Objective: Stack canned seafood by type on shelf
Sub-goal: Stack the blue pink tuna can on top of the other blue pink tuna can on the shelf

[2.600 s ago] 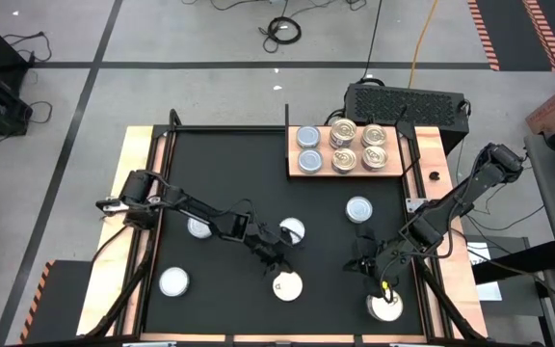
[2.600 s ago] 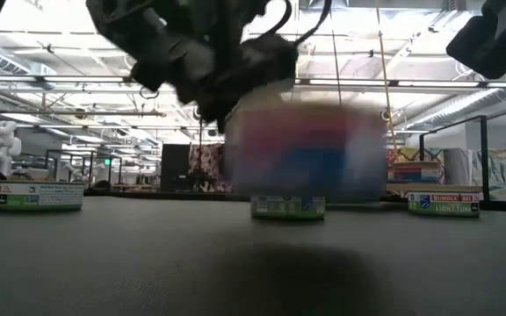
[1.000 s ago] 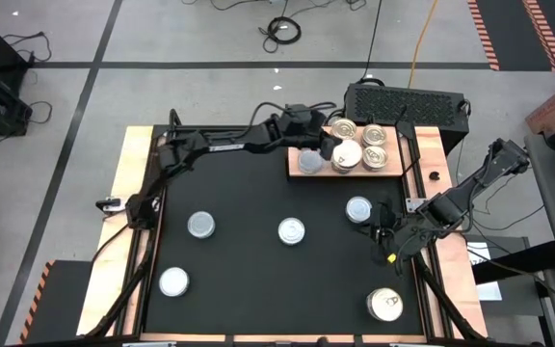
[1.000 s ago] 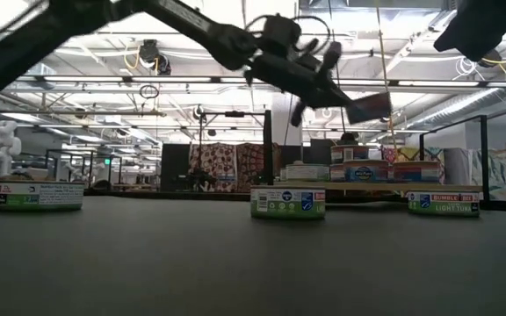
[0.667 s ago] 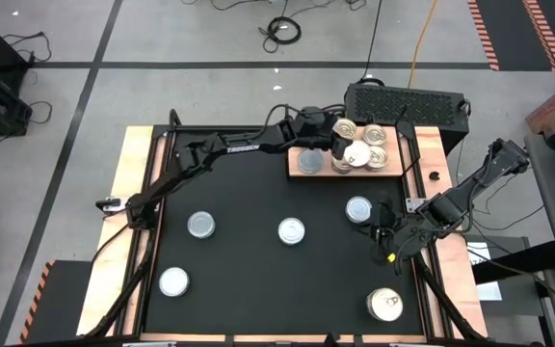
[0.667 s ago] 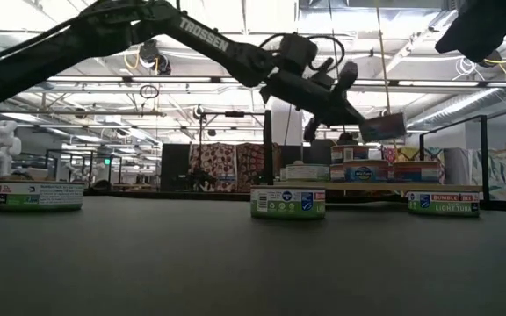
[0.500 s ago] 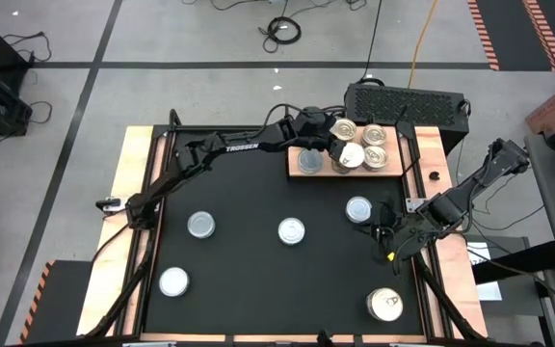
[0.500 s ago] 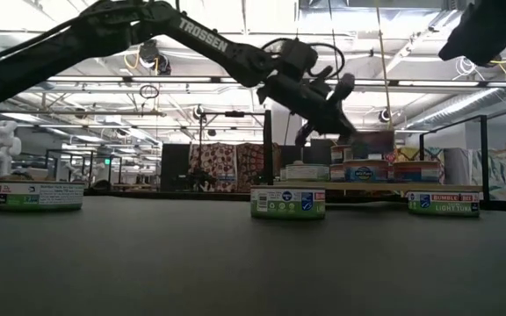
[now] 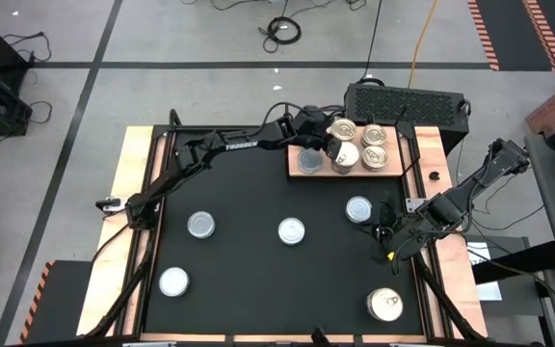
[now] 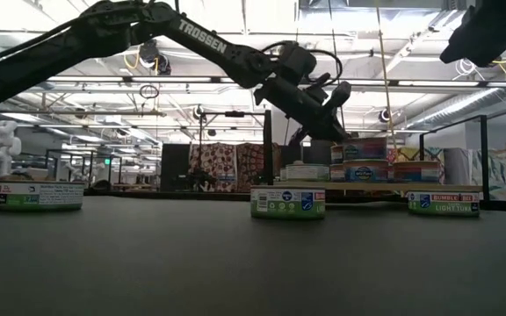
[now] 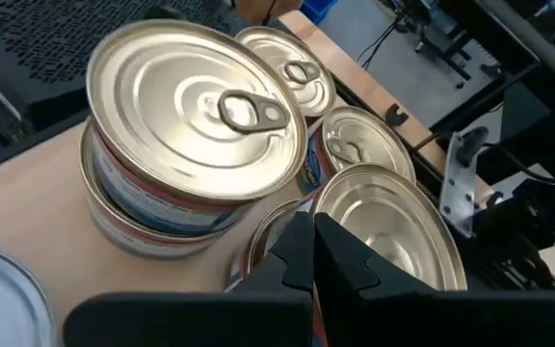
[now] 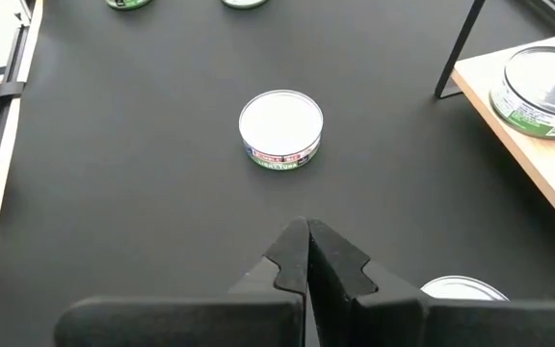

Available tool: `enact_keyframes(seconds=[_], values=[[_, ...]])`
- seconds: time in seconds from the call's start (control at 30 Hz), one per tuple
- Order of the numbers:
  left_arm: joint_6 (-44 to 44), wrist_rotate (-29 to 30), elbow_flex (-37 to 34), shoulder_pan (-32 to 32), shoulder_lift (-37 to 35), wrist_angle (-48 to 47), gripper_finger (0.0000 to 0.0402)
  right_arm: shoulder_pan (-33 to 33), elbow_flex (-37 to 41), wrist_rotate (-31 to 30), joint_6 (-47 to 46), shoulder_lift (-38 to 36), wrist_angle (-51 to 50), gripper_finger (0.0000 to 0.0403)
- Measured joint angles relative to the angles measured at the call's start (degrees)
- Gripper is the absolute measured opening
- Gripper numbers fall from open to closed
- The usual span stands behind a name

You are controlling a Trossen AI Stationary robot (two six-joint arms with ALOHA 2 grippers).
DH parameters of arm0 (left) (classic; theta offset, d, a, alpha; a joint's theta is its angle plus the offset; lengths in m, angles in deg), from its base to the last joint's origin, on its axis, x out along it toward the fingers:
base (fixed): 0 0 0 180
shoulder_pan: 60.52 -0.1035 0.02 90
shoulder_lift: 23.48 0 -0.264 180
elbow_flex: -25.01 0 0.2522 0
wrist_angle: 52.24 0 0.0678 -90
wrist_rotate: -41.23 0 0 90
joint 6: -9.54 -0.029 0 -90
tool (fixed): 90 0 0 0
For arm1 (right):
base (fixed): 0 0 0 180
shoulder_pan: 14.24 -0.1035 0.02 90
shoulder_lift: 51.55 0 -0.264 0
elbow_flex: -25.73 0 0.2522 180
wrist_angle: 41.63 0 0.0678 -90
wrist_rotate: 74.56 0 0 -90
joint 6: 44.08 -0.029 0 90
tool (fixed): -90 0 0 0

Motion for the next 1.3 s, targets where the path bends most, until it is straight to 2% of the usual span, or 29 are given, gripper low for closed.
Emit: enact_keyframes(seconds=[0.27,0.57,0.7,0.87,1.0,1.17,1.3], values=[[-0.28,0.40,-0.23,-0.02,0.00,0.39,0.0001,0.00,0.00,1.35,-1.04,0.00,0.00,0.0000],[-0.16,0.53,-0.25,-0.02,-0.04,0.53,0.0053,0.00,0.02,1.53,-1.49,0.00,0.00,0.0000],[0.08,0.53,-0.32,-0.02,-0.04,2.18,0.0064,0.00,0.03,1.53,-1.49,0.00,0.00,0.0000],[-0.54,-3.12,1.31,-0.02,-0.09,2.42,0.0065,0.00,0.02,1.97,-1.86,0.00,0.02,0.0000],[-2.34,-5.04,3.21,0.21,-0.57,0.24,0.0065,-0.03,0.04,4.26,-2.87,0.00,0.04,0.0000],[-6.65,-4.10,3.70,1.36,-3.82,-1.30,0.0065,-0.13,0.02,5.70,-4.05,0.02,0.09,0.0000],[-12.62,-1.00,3.81,3.50,-8.45,-5.94,0.0065,-0.13,0.04,6.10,-4.46,0.02,0.07,0.0000]])
